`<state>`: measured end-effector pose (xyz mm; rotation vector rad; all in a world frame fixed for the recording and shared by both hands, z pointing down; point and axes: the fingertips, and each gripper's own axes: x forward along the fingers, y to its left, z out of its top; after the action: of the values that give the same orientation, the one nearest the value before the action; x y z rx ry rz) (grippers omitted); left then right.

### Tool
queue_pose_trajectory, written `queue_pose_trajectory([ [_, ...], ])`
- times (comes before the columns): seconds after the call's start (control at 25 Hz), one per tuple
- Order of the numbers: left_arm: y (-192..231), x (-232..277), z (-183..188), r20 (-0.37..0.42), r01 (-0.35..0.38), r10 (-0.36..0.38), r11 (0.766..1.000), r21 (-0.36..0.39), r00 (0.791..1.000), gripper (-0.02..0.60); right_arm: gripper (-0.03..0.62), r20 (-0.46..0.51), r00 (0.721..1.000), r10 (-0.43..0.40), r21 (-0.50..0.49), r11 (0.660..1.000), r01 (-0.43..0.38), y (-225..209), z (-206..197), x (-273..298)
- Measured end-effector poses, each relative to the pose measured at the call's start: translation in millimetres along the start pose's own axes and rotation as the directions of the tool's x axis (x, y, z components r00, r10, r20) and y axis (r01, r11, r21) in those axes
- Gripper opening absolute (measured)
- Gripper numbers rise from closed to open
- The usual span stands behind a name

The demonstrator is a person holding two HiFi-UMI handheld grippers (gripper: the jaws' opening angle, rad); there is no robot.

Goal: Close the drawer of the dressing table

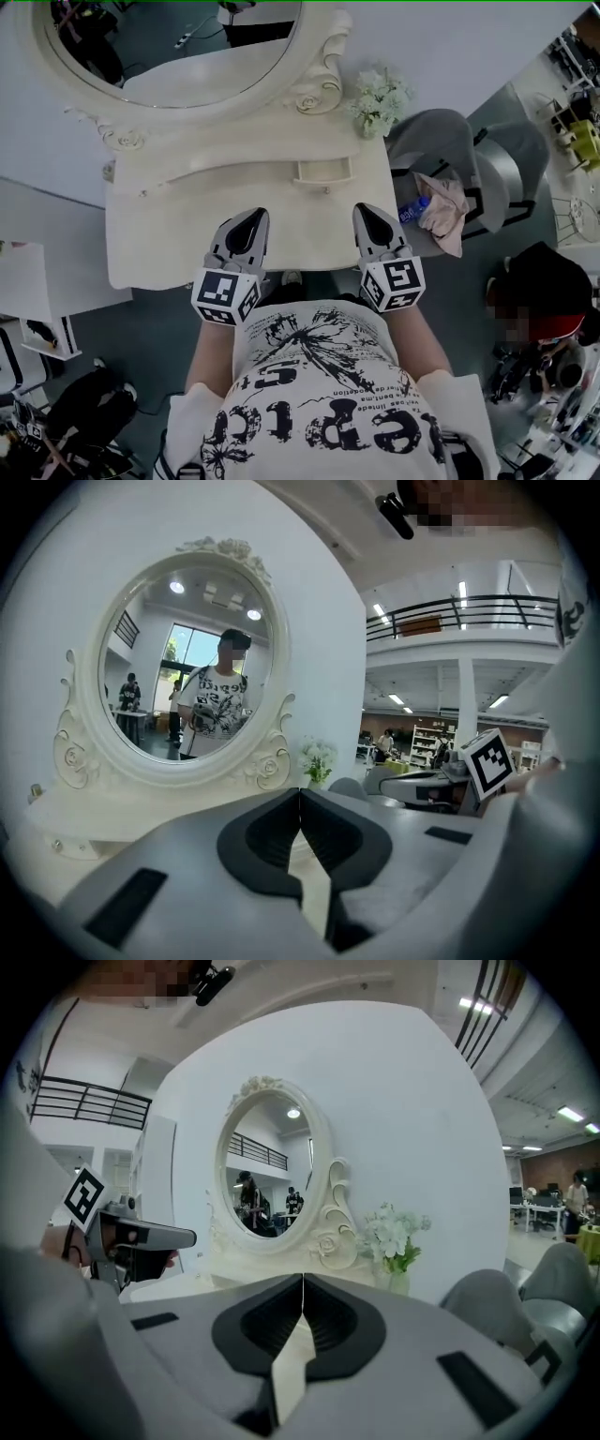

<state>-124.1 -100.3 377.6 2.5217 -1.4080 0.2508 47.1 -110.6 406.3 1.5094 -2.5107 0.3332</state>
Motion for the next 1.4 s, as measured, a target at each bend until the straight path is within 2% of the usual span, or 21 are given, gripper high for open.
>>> queue_pose_trajectory([
  [0.2, 26.8, 15.9, -2.8, -0.015, 0.050, -0.051, 0.998, -0.025, 0.999, 0.020, 0.017, -0.027, 0.998, -0.065, 0.003, 0.998, 0.066, 4.2, -5.6, 24.6],
  [0.4, 35.2, 29.3, -17.6, -0.038, 0.059, -0.061, 0.997, -0.057, 0.997, 0.020, 0.018, -0.086, 0.994, -0.072, 0.045, 0.996, 0.076, -2.3, -28.0, 48.1],
  [0.56, 36.2, 35.3, -38.7, -0.066, 0.056, -0.061, 0.995, -0.081, 0.996, 0.019, 0.018, -0.155, 0.986, -0.064, 0.031, 0.997, 0.069, -7.2, -57.6, 69.1],
  [0.84, 35.5, 42.5, -61.6, -0.052, 0.093, -0.099, 0.990, -0.101, 0.994, 0.020, 0.027, -0.298, 0.952, -0.065, 0.044, 0.996, 0.081, -13.1, -117.6, 101.6],
  [0.92, 38.9, 46.6, -66.5, -0.055, 0.087, -0.093, 0.990, -0.107, 0.994, 0.020, 0.117, -0.351, 0.936, -0.040, 0.074, 0.995, 0.070, -15.2, -137.5, 111.5],
  [1.04, 44.0, 54.4, -78.8, -0.097, 0.071, -0.082, 0.991, -0.112, 0.992, 0.020, 0.123, -0.409, 0.913, -0.012, 0.092, 0.994, 0.055, -18.7, -160.7, 124.7],
  [1.2, 41.7, 62.6, -90.2, -0.143, 0.099, -0.112, 0.991, -0.094, 0.983, 0.020, 0.123, -0.439, 0.898, -0.031, 0.086, 0.993, 0.076, -25.8, -174.0, 137.4],
  [1.4, 43.1, 65.9, -92.2, -0.148, 0.095, -0.108, 0.991, -0.090, 0.983, 0.020, 0.123, -0.472, 0.881, -0.042, 0.203, 0.967, 0.155, -28.0, -183.4, 147.4],
])
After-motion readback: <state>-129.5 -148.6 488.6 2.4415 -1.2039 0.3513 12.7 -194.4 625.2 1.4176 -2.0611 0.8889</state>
